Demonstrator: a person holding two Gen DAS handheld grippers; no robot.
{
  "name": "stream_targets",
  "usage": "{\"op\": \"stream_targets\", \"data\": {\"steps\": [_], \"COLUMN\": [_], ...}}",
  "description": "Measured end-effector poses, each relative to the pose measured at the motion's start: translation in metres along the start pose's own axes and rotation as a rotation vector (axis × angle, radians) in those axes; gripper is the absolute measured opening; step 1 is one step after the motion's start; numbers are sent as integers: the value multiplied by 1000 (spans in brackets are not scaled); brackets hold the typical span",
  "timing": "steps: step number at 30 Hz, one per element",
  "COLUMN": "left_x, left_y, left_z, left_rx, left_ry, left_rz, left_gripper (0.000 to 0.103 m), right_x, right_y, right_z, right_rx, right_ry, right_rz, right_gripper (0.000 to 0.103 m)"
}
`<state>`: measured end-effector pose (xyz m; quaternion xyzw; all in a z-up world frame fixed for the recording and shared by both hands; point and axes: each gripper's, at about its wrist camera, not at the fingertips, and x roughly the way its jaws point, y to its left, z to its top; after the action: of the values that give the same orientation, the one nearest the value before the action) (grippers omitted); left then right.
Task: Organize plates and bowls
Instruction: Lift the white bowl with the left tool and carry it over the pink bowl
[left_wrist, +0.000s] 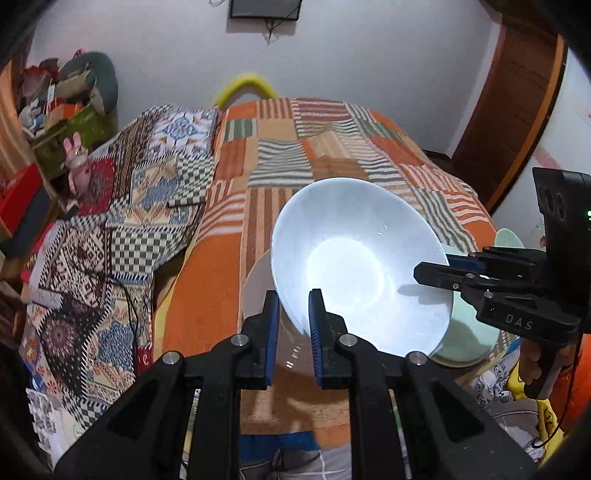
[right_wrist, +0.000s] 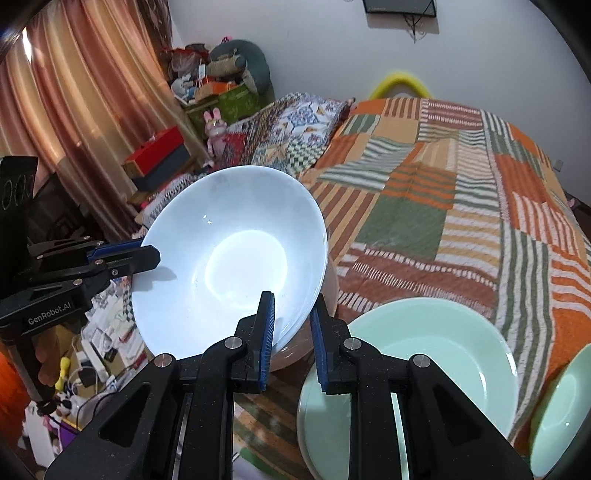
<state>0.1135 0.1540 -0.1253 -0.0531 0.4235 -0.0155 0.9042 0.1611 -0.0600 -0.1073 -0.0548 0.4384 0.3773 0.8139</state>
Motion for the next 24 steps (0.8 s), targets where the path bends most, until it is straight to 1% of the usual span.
{"op": "stream_targets", "data": {"steps": [7, 12, 17, 24], "left_x": [25, 45, 55, 65], "left_y": [11, 21, 26, 29], "left_z": [-12, -22, -27, -27], "left_rx": [-7, -33, -46, -56], "left_ry": [45, 93, 100, 119], "left_rz": [32, 24, 15, 15], "left_gripper": [15, 15, 15, 15], "right_x": [27, 38, 47, 55], "right_y": [8, 14, 14, 17], "right_z": [-8, -11, -13, -13], "right_rx": [-15, -36, -54, -74], "right_ry": [61, 91, 121, 136], "right_rz": [-18, -38, -56, -88], "right_gripper": [17, 17, 18, 18]}}
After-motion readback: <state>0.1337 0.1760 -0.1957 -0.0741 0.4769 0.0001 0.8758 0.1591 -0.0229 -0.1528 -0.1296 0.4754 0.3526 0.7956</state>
